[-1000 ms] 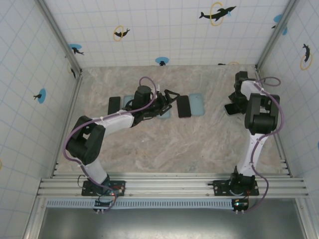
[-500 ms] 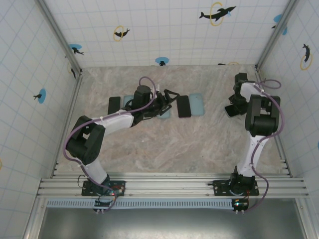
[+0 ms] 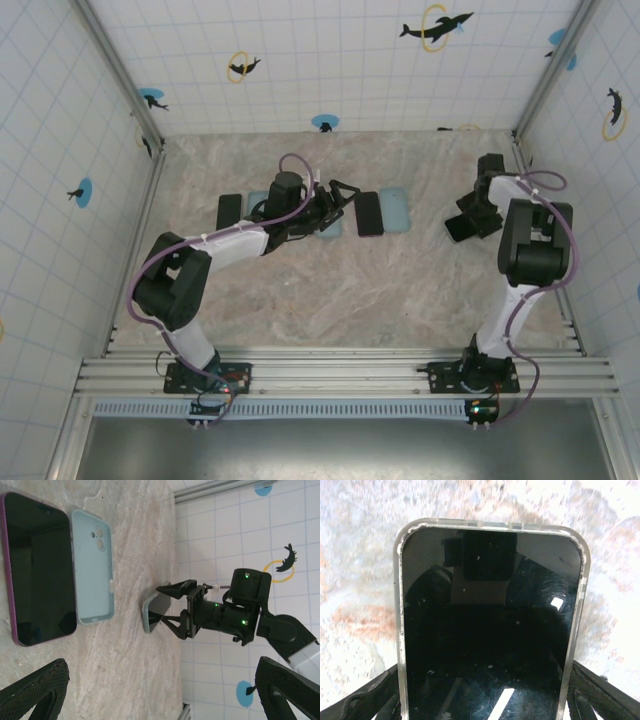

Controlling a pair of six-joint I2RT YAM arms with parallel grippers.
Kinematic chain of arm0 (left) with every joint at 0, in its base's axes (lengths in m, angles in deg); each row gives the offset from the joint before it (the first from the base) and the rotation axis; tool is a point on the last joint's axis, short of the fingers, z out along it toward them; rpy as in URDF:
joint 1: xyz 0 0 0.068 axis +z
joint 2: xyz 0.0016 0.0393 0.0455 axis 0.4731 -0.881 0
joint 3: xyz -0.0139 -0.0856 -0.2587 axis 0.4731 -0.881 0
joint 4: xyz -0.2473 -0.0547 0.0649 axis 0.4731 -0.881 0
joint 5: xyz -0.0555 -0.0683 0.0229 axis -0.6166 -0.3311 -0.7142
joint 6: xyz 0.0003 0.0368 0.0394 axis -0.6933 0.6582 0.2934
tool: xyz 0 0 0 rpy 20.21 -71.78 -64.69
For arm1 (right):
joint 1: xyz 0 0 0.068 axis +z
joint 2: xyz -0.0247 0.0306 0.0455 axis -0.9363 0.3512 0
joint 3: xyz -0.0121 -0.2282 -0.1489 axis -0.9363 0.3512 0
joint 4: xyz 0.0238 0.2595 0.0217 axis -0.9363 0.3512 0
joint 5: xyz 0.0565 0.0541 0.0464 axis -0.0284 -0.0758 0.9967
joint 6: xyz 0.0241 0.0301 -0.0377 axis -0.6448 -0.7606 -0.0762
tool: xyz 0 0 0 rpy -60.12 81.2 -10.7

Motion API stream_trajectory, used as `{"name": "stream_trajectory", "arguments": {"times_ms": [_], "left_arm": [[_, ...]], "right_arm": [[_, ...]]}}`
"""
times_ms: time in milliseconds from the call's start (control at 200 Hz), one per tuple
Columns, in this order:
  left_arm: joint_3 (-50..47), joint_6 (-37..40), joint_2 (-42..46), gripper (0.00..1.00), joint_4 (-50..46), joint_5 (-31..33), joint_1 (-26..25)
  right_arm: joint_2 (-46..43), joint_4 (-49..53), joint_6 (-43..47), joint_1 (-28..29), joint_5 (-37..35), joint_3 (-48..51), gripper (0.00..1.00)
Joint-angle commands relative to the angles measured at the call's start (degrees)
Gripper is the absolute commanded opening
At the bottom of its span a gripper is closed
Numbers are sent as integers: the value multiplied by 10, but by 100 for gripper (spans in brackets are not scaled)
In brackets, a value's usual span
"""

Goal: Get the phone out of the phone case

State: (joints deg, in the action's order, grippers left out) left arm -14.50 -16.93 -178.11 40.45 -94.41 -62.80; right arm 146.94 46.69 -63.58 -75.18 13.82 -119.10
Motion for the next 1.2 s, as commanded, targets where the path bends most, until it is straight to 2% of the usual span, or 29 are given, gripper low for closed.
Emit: {"name": "stream_trajectory", "arguments": {"times_ms": [0, 410, 816, 1196], "left_arm": [[23, 40, -11, 98, -5, 16, -8], [39, 94, -42, 98, 1, 14, -41], [71, 141, -82, 97, 12, -9, -79], [133, 236, -104, 84, -68, 33, -117]], "right_arm": [[-33, -10, 7, 3, 48, 20, 48], [-125, -82, -17, 22, 124, 114, 46], [-235, -163, -78, 77, 189, 187, 47], [-288, -240, -186, 137, 197, 210, 46]]}}
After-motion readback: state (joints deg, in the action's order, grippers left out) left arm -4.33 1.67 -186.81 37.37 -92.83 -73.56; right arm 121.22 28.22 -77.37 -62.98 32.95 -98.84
